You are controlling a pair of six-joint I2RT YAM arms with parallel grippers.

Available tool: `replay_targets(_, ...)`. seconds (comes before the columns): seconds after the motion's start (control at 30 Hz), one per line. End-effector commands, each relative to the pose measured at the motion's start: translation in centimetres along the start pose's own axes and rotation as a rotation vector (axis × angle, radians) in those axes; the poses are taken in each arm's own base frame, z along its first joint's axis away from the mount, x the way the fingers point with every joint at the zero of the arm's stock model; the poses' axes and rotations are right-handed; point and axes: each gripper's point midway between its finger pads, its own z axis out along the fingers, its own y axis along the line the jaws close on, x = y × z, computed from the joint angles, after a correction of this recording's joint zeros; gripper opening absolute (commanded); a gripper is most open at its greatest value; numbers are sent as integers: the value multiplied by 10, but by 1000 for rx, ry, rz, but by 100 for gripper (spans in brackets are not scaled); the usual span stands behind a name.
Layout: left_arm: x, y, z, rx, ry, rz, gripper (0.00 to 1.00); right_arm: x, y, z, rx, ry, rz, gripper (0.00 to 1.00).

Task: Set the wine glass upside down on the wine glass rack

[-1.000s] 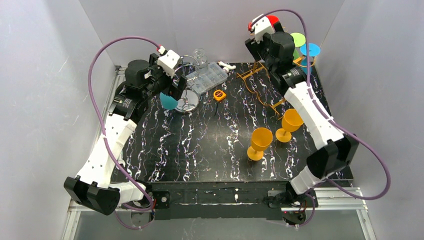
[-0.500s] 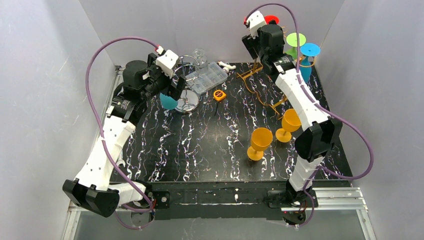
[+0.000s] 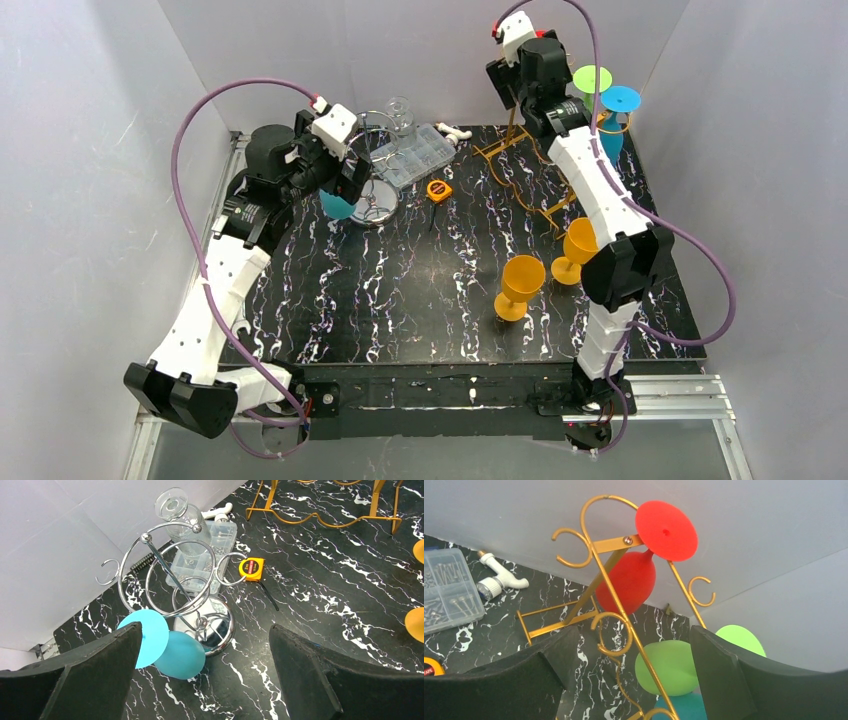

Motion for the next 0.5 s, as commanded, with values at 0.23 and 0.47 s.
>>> replay_targets(0.23,-8,5,-7,-22,-29,4,99,0,-12,10,44,4,44,89)
replay_targets(0.47,-5,6,-7,-26,-24,18,99,5,-7,23,33,8,66,74)
